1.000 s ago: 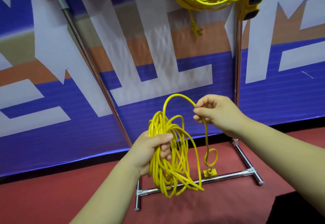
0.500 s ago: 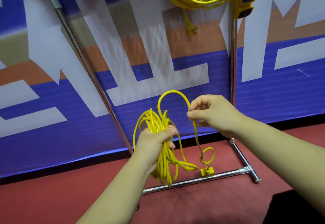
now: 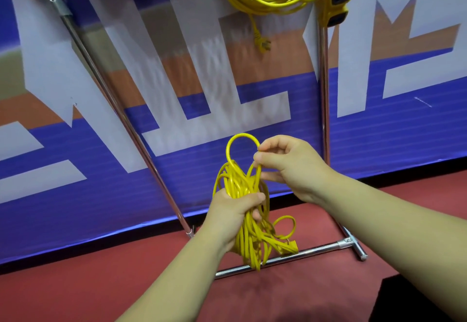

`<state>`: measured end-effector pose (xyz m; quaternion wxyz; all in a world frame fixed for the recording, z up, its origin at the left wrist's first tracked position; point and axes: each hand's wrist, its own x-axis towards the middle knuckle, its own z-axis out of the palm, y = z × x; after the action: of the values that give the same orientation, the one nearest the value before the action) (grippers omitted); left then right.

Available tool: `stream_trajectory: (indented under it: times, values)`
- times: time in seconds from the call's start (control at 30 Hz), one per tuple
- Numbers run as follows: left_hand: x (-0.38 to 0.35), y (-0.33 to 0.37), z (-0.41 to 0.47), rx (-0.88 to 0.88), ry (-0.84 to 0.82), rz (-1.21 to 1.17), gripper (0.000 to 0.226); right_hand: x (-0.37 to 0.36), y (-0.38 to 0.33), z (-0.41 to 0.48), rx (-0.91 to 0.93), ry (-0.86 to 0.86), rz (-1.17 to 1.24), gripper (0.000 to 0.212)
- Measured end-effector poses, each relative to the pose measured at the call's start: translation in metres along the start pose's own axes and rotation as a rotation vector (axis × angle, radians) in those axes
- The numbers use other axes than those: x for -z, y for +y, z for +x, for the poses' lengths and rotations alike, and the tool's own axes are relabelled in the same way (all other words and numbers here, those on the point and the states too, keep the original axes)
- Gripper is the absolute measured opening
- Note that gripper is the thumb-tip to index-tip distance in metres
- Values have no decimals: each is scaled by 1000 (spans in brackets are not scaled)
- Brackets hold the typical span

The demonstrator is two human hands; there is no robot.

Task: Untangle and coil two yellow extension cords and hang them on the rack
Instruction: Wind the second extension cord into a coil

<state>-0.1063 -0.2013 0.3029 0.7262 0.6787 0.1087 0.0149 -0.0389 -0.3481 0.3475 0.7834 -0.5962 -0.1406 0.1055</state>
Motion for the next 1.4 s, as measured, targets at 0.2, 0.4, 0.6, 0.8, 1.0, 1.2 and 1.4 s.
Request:
stream_trajectory:
  times: [0.2,0.4,0.6,0.8,1.0,1.2,1.4]
  values:
    - [26,40,-9,-73,-22,-147,17,43,32,15,17,-40,-484,16]
    - [45,67,-28,-193,-95,-261,14,37,78,10,-343,-476,-569,36]
    - [57,66,-32,-170,-83,-309,19,27,89,4,-507,-634,-496,38]
    - [71,64,-33,-151,-14,-364,24,16,97,-2,-491,-687,-537,24]
    - [82,62,-31,-106,22,-467,23,8,105,-3,-337,-646,-565,24]
    - [95,59,-24,-62,13,-528,21,4,106,-7,-275,-671,-620,23]
    - [107,53,-16,-29,116,-400,22,19,69,4,-212,-537,-660,21]
